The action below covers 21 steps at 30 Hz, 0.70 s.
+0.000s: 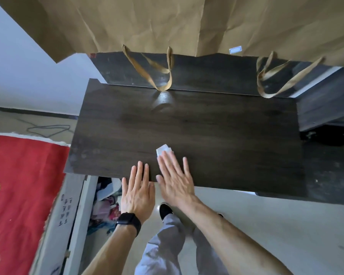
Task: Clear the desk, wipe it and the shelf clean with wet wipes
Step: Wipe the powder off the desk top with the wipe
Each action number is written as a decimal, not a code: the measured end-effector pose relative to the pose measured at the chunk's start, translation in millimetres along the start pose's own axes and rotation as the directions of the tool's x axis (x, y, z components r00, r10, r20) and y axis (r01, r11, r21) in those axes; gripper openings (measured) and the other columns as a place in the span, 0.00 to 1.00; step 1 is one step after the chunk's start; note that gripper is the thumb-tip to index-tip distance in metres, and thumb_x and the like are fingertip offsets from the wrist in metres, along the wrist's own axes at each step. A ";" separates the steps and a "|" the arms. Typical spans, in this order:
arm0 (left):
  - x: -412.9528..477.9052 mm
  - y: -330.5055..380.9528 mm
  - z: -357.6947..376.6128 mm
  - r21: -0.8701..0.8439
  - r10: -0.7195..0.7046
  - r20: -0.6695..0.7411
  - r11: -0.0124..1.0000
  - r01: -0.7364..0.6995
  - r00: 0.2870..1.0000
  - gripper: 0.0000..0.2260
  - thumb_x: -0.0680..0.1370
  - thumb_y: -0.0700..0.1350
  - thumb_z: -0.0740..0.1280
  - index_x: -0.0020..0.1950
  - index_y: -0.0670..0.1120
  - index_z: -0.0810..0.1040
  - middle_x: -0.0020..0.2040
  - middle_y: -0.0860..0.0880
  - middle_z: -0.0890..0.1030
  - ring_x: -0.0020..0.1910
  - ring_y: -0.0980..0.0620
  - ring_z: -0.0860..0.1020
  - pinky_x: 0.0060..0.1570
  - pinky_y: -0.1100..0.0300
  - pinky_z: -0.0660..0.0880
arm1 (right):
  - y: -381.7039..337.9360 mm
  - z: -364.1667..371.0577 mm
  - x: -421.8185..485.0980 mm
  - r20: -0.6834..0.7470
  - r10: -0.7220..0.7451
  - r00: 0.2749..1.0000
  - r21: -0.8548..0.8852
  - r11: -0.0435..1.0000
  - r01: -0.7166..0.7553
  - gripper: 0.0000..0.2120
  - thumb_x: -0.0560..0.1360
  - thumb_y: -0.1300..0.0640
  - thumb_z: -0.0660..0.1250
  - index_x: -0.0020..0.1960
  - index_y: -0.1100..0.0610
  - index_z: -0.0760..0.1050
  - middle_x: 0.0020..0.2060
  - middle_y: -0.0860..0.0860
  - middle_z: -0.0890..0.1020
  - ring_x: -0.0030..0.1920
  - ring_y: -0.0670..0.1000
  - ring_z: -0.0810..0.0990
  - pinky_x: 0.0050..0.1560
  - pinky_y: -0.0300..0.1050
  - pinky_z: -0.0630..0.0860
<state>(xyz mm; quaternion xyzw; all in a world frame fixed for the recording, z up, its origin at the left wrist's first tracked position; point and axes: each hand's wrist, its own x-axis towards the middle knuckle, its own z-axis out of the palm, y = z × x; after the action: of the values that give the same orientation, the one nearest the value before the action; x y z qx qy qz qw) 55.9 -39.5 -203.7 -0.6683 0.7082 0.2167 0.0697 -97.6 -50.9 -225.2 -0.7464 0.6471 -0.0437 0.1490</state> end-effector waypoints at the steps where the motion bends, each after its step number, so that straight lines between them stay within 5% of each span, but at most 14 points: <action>1: -1.3 -4.6 -1.0 0.012 -0.007 0.005 1.000 0.007 1.000 0.28 0.81 0.56 0.39 0.81 0.51 0.44 0.80 0.56 0.38 0.78 0.56 0.35 0.77 0.46 0.42 | -3.9 -2.2 14.4 0.028 -0.051 0.998 -0.008 0.999 0.051 0.29 0.84 0.45 0.48 0.81 0.54 0.49 0.81 0.49 0.49 0.81 0.49 0.44 0.77 0.63 0.50; 4: -1.5 -5.5 -5.8 0.058 -0.009 0.037 0.998 0.007 0.999 0.27 0.82 0.55 0.40 0.81 0.52 0.41 0.79 0.56 0.36 0.76 0.57 0.34 0.77 0.47 0.42 | 17.0 -12.6 39.0 0.067 -0.038 0.997 -0.008 0.999 0.038 0.28 0.84 0.44 0.46 0.81 0.52 0.49 0.81 0.47 0.48 0.80 0.47 0.42 0.76 0.64 0.51; 6: -1.7 5.7 -10.5 0.071 0.010 0.036 0.997 -0.013 0.999 0.27 0.82 0.55 0.40 0.81 0.52 0.40 0.78 0.55 0.35 0.77 0.56 0.34 0.77 0.46 0.41 | 54.8 -23.8 32.7 0.019 0.146 0.989 -0.001 0.989 -0.146 0.28 0.84 0.43 0.45 0.81 0.51 0.48 0.81 0.45 0.47 0.80 0.46 0.41 0.78 0.63 0.47; 9: -2.8 35.2 -11.7 0.072 0.078 0.068 0.994 -0.083 0.995 0.29 0.79 0.56 0.36 0.81 0.52 0.40 0.78 0.55 0.35 0.79 0.52 0.38 0.77 0.45 0.43 | 138.4 -41.7 -11.3 -0.034 0.465 0.884 -0.006 0.885 -0.466 0.30 0.82 0.42 0.42 0.81 0.51 0.47 0.81 0.46 0.47 0.80 0.47 0.42 0.78 0.64 0.47; 12: -7.1 72.2 -2.3 0.046 0.135 0.092 0.989 -0.140 0.987 0.30 0.79 0.56 0.36 0.81 0.51 0.42 0.78 0.55 0.35 0.80 0.50 0.40 0.78 0.44 0.44 | 198.7 -54.7 -75.1 -0.030 0.625 0.780 0.062 0.780 -0.622 0.31 0.82 0.42 0.41 0.81 0.53 0.45 0.81 0.49 0.46 0.80 0.50 0.44 0.76 0.67 0.50; 17: -16.0 107.2 9.1 0.008 0.090 0.124 0.996 -0.092 0.988 0.26 0.84 0.52 0.46 0.82 0.51 0.42 0.80 0.54 0.36 0.80 0.51 0.38 0.78 0.44 0.43 | 174.5 -38.6 -114.4 -0.030 0.555 0.831 0.046 0.831 -0.554 0.32 0.82 0.43 0.46 0.81 0.56 0.48 0.81 0.53 0.51 0.80 0.54 0.49 0.75 0.68 0.51; 21: -14.3 80.7 2.8 -0.002 0.020 0.085 1.000 -0.020 0.996 0.27 0.84 0.52 0.47 0.81 0.51 0.42 0.81 0.54 0.38 0.80 0.53 0.38 0.78 0.46 0.41 | 127.7 -27.0 -83.6 -0.027 0.282 0.959 0.003 0.959 -0.282 0.31 0.83 0.44 0.49 0.81 0.56 0.48 0.81 0.52 0.50 0.81 0.53 0.47 0.77 0.63 0.47</action>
<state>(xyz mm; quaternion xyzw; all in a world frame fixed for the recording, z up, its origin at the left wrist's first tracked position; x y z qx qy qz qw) -22.0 -24.2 -183.4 -0.6512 0.7113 0.2461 0.0974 -239.5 11.4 -224.4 -0.6461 0.7488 -0.0320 0.1445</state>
